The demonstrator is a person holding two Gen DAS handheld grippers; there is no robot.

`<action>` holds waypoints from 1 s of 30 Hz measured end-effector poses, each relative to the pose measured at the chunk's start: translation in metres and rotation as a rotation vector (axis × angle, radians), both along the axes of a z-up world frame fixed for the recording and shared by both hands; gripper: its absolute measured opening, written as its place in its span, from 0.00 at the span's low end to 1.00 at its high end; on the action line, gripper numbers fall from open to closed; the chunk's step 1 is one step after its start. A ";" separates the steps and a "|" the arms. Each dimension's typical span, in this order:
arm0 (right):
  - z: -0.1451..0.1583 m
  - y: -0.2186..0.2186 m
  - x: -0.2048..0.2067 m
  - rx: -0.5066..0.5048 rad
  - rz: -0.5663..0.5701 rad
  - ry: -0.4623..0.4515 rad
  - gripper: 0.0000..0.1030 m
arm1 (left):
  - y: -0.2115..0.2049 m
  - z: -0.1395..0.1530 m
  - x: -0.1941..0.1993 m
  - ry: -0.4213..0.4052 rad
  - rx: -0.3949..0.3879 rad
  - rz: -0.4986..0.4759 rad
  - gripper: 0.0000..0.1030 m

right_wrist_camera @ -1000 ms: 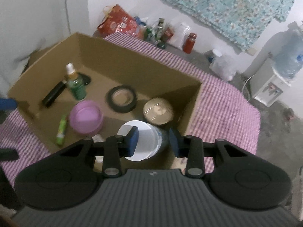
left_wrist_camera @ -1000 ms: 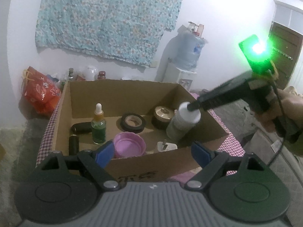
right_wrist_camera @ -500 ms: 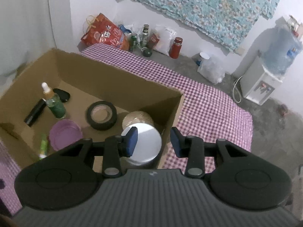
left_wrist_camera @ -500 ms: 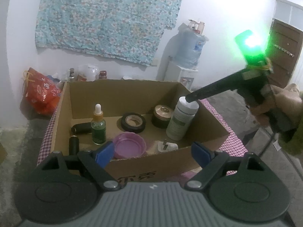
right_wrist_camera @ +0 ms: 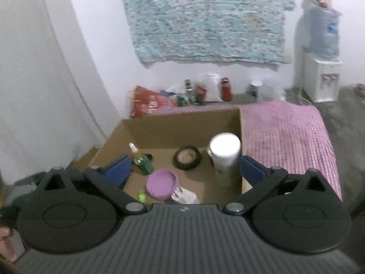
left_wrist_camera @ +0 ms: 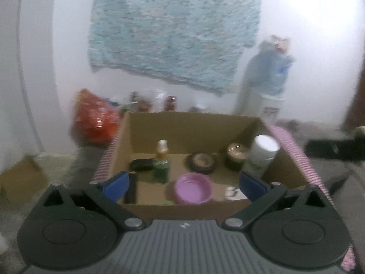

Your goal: Organize rigid objects

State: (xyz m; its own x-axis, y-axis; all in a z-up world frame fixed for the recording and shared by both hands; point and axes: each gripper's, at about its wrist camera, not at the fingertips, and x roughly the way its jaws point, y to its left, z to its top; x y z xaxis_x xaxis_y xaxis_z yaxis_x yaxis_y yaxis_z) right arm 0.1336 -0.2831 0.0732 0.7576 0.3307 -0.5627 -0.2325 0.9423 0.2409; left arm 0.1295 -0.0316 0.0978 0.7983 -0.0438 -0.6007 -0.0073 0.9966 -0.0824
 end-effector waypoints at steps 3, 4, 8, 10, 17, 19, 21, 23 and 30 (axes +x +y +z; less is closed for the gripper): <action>-0.013 0.009 -0.013 -0.055 -0.094 -0.004 0.99 | -0.001 0.000 0.001 0.022 0.001 0.018 1.00; -0.016 0.011 -0.016 -0.062 -0.107 0.005 0.99 | -0.001 0.000 0.002 0.035 -0.001 0.010 1.00; -0.030 0.020 -0.018 -0.059 -0.101 0.050 0.99 | -0.006 0.000 0.011 0.083 0.058 -0.051 1.00; -0.034 0.024 -0.019 -0.068 -0.095 0.063 0.99 | -0.010 -0.001 0.011 0.079 0.081 -0.034 1.00; -0.039 0.033 -0.010 -0.112 -0.092 0.069 0.99 | -0.010 0.001 0.014 0.091 0.088 -0.016 0.99; -0.040 0.033 -0.007 -0.120 -0.092 0.075 0.99 | -0.009 0.002 0.015 0.092 0.091 -0.009 0.99; -0.042 0.034 -0.005 -0.119 -0.094 0.081 0.99 | -0.009 0.003 0.015 0.093 0.103 -0.004 0.99; -0.043 0.034 -0.003 -0.118 -0.093 0.085 0.99 | -0.009 0.003 0.015 0.095 0.110 0.000 0.99; -0.044 0.036 -0.002 -0.122 -0.091 0.091 0.99 | -0.005 0.001 0.018 0.115 0.100 0.001 0.99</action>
State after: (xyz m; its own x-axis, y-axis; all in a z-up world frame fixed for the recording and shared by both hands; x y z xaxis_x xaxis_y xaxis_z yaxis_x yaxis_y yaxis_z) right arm 0.1320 -0.2469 0.0289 0.7257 0.1880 -0.6618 -0.1271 0.9820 0.1395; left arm 0.1477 -0.0369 0.0984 0.7240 0.0215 -0.6894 -0.0121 0.9998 0.0185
